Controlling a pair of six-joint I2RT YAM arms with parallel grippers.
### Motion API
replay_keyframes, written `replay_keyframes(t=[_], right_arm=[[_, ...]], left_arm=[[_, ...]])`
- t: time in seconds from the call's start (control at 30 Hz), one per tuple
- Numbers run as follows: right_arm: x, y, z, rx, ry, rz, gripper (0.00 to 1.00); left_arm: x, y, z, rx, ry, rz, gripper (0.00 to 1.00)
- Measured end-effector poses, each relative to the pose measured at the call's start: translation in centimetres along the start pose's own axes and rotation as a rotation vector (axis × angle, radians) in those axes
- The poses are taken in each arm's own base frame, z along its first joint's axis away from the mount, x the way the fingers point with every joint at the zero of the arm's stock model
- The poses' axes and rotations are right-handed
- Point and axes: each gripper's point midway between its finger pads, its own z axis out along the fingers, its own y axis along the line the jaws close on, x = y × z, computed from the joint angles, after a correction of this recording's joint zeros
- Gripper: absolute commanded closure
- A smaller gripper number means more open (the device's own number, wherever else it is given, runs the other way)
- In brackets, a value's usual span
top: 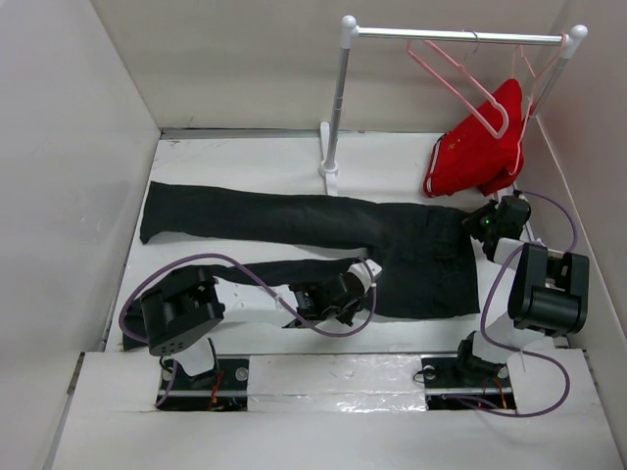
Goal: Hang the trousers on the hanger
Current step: Flatten out the trousers at the center of the board.
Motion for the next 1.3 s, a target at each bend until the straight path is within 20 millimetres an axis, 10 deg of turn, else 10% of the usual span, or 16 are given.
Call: replay_keyframes(t=[0.27, 0.57, 0.7, 0.8, 0.83, 0.9, 1.07, 1.3], right_arm=[[-4.5, -0.6, -1.0, 0.056, -0.113, 0.037, 0.96], [-7.0, -1.6, 0.8, 0.114, -0.146, 0.01, 0.47], [-7.1, -0.7, -0.1, 0.08, -0.151, 0.002, 0.44], [-6.4, 1.4, -2.9, 0.016, -0.185, -0.015, 0.61], [-5.8, 2.5, -4.2, -0.02, -0.198, -0.025, 0.83], [-4.1, 4.9, -6.4, -0.102, -0.206, -0.051, 0.97], [2.4, 9.8, -10.4, -0.306, -0.12, -0.144, 1.0], [11.7, 15.1, -14.5, -0.553, 0.071, -0.331, 1.0]], left_arm=[[0.4, -1.0, -0.2, 0.049, 0.02, 0.005, 1.0], [1.2, -1.6, -0.1, 0.056, 0.038, 0.023, 0.51], [0.1, -1.0, -0.3, 0.015, 0.013, 0.019, 0.39], [-2.7, 0.1, -1.7, -0.018, -0.065, -0.04, 0.42], [-4.4, 1.0, -2.4, -0.035, -0.113, -0.083, 0.42], [-8.3, 4.2, -4.1, -0.091, -0.229, -0.202, 0.45], [-15.4, 18.0, -10.4, -0.358, -0.585, -0.597, 0.48], [-7.5, 34.2, -16.5, -0.814, -0.744, -1.05, 0.45]])
